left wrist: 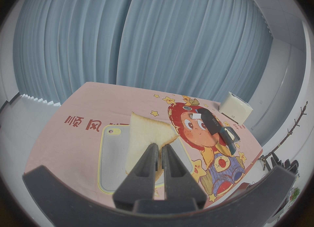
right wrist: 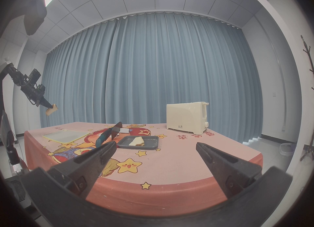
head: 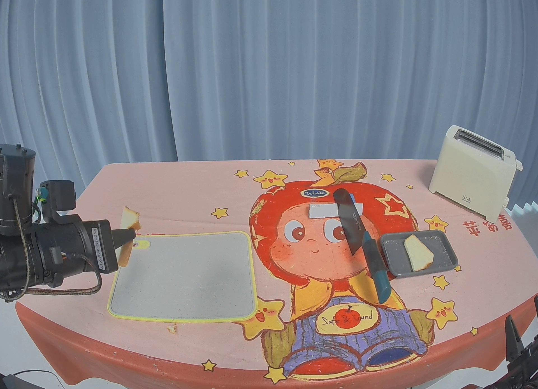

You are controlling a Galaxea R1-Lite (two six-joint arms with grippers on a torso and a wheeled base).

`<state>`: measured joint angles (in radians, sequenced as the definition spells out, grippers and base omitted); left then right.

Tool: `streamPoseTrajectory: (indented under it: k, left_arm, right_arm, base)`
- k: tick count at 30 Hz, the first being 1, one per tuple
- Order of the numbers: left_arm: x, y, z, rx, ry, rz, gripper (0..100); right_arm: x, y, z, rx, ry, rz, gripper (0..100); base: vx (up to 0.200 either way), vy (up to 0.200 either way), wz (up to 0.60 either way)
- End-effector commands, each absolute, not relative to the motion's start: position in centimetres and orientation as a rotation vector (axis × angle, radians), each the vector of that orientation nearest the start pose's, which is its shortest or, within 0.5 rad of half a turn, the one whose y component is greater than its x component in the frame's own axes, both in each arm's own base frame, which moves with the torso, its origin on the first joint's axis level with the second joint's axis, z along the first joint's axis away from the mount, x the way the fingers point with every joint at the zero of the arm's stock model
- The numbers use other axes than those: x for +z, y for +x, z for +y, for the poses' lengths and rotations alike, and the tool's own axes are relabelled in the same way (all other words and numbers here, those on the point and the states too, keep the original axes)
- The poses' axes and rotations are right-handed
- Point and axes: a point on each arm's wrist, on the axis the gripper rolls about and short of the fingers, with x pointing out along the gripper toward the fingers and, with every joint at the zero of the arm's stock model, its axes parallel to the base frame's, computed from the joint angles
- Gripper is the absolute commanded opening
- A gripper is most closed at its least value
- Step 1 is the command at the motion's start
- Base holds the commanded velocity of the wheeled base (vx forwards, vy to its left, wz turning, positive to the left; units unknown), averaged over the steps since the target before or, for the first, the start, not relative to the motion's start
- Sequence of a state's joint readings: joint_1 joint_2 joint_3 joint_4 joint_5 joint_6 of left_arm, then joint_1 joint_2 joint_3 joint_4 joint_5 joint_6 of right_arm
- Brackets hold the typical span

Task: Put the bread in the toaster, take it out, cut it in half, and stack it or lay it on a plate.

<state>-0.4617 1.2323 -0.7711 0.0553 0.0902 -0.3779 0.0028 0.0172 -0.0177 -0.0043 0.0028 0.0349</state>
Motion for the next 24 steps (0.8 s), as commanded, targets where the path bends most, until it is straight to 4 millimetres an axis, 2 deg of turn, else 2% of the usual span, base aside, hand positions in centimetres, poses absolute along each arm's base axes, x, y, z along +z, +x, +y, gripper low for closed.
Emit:
streamPoseTrajectory:
  k: [1,24]
  left_arm:
    - [22.15,16.06,-7.77,-0.263,-0.225,0.56,0]
    - [22.35,15.99,-7.67,-0.264,-0.226,0.55,0]
  right_arm:
    - [7.6,-2.28,0.0,0.006,0.034,-0.004,100]
    - [7.6,-2.28,0.0,0.006,0.035,-0.004,100]
  base:
    - [0.0,0.0,0.0]
    - [0.0,0.0,0.0]
